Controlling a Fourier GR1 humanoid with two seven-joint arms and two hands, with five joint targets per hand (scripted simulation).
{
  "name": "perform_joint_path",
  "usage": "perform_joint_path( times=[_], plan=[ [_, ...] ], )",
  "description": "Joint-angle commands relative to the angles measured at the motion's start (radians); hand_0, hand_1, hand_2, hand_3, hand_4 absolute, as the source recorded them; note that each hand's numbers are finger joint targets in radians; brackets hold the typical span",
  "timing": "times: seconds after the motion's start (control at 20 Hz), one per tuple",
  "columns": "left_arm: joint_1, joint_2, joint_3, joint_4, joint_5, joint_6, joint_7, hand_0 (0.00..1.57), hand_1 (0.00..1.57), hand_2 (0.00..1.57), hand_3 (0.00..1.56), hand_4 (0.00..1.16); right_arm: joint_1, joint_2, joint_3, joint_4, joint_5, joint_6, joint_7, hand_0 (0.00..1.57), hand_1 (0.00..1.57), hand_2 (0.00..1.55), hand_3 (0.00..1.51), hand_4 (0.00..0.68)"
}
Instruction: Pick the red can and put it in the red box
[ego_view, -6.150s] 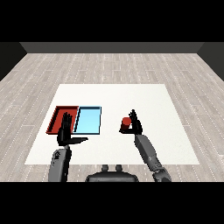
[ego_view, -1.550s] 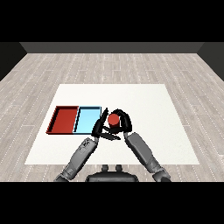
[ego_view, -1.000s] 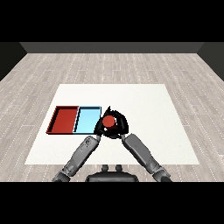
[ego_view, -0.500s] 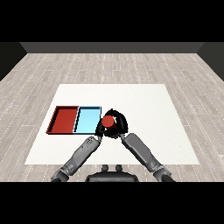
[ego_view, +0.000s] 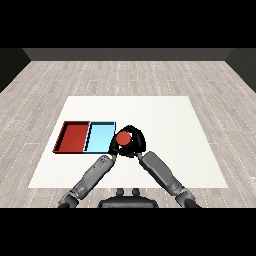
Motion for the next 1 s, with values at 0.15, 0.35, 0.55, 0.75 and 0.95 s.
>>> perform_joint_path(
  times=[0.15,0.35,0.55,0.75,0.95],
  plan=[
    [-0.021,-0.035,-0.018,0.026,0.026,0.041,-0.038,1.57,1.57,1.50,1.38,0.87,0.027,0.021,0.069,-0.038,0.009,-0.049,0.006,1.52,1.52,1.46,1.40,0.538],
    [0.016,-0.035,-0.018,-0.027,0.016,0.033,-0.024,1.57,1.57,1.53,1.42,0.88,-0.004,0.021,0.046,-0.024,0.001,-0.041,-0.018,1.52,1.52,1.46,1.40,0.549],
    [-0.002,-0.035,-0.029,0.011,0.071,0.053,-0.082,1.57,1.57,1.55,1.47,1.03,0.025,0.021,0.017,-0.091,-0.038,0.021,0.061,1.40,1.40,1.41,1.37,0.471],
    [-0.030,-0.036,-0.013,-0.006,0.040,0.056,-0.040,1.57,1.57,1.57,1.49,1.14,0.022,0.021,-0.011,-0.065,0.013,0.073,0.028,0.00,0.00,0.00,0.00,0.000],
    [0.019,-0.036,-0.063,-0.003,0.054,0.097,-0.090,1.57,1.57,1.57,1.49,1.14,0.039,0.021,-0.001,-0.058,0.012,0.069,0.001,0.00,0.00,0.00,0.00,0.000]
  ],
)
